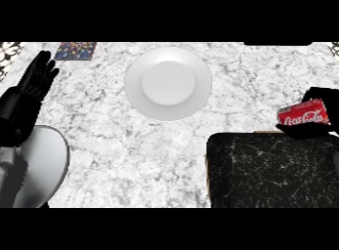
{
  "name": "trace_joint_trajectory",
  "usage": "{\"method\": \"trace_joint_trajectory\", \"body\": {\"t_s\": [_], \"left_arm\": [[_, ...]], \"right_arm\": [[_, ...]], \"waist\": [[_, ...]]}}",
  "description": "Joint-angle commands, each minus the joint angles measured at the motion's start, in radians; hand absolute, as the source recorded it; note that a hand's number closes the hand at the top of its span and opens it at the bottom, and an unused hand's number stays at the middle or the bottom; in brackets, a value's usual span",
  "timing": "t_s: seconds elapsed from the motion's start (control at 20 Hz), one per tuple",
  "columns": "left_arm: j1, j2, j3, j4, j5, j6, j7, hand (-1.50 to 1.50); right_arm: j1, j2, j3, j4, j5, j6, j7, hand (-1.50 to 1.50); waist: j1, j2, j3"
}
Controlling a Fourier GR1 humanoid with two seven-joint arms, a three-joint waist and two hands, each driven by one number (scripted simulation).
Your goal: Pick the can from the tray and place it in the plate
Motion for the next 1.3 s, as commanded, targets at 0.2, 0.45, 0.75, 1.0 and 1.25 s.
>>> {"method": "trace_joint_trajectory", "body": {"t_s": [0.2, 0.45, 0.75, 1.0, 1.25], "left_arm": [[0.014, -0.007, -0.002, 0.010, -0.024, -0.001, -0.019, 0.00], [-0.005, -0.024, -0.004, -0.012, -0.017, -0.017, 0.025, 0.00], [-0.020, -0.051, -0.015, -0.015, -0.060, -0.003, 0.026, 0.00], [-0.046, -0.019, 0.044, 0.029, -0.016, -0.049, 0.013, 0.00], [0.019, -0.032, 0.026, -0.028, -0.024, -0.057, 0.003, 0.00]], "right_arm": [[-0.122, 0.144, 0.005, -0.200, -0.205, 0.058, -0.030, 1.50], [-0.220, 0.204, 0.078, -0.209, -0.173, 0.099, 0.077, 1.50], [-0.354, 0.301, 0.129, -0.079, -0.134, 0.054, 0.119, 1.50], [-0.531, 0.398, 0.120, 0.124, -0.132, -0.003, 0.152, 1.50], [-0.688, 0.413, 0.063, 0.419, -0.145, -0.100, 0.114, 1.50]], "waist": [[0.001, -0.001, 0.000], [0.005, 0.001, 0.000], [0.007, 0.003, 0.000], [0.016, 0.006, 0.000], [0.036, 0.010, 0.000]]}}
